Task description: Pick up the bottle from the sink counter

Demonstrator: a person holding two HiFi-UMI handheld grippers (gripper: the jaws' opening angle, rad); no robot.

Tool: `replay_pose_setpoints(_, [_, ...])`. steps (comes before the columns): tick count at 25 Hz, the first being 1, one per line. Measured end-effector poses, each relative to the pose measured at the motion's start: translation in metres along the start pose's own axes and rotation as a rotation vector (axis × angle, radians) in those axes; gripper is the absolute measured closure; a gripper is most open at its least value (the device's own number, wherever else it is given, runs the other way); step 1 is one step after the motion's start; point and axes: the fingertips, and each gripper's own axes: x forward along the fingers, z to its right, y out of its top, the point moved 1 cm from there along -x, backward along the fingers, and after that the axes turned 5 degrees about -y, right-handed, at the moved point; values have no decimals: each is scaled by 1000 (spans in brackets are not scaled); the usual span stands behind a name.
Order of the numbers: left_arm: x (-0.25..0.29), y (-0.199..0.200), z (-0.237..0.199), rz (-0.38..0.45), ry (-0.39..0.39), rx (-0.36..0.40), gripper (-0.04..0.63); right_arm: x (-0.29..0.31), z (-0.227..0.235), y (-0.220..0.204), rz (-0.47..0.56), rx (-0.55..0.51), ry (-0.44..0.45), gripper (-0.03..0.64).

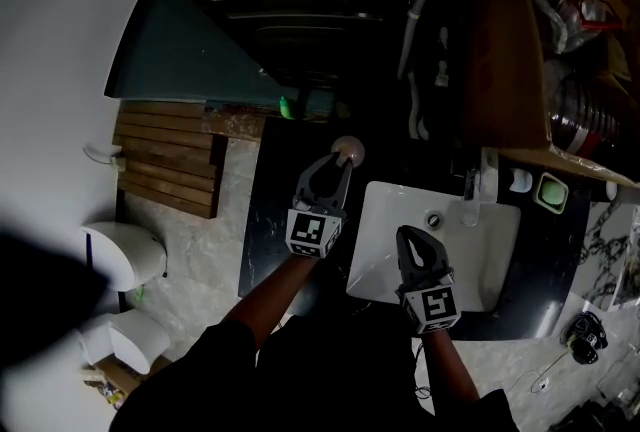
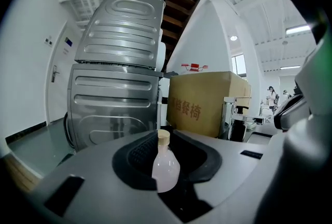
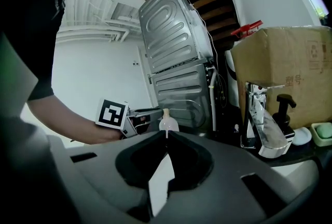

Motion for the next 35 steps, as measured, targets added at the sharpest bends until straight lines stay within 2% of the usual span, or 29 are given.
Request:
replay_pose_setpoints(6, [0, -1, 4, 23, 2, -12, 441, 2, 8, -1, -6, -8, -2, 577])
replay_pose_setpoints(10, [2, -4, -1, 21, 44, -4, 432, 1, 11, -2, -13, -24, 0, 577])
replay_pose_setpoints(14, [12, -10, -4, -5, 39, -4, 405, 0, 13, -7, -22, -13, -2, 577])
replay_pose_setpoints(17, [19, -12, -3, -13, 15, -8, 405, -1, 13, -9, -25, -9, -1, 577])
replay_pose_setpoints(21, [24, -13, -6, -15, 22, 6, 405, -1, 16, -4, -13, 10, -5, 577])
replay_pose_setpoints(26, [31, -12, -9, -24, 32, 20, 405, 2, 22, -1, -20, -40, -24, 577])
replay_pose_setpoints(30, [33, -12, -11, -40, 45, 28, 419, 5, 26, -1, -6, 9, -36, 577])
replay_pose_setpoints(35, [34, -15, -14, -74, 72, 35, 448, 6, 21, 0, -11, -47, -26, 577])
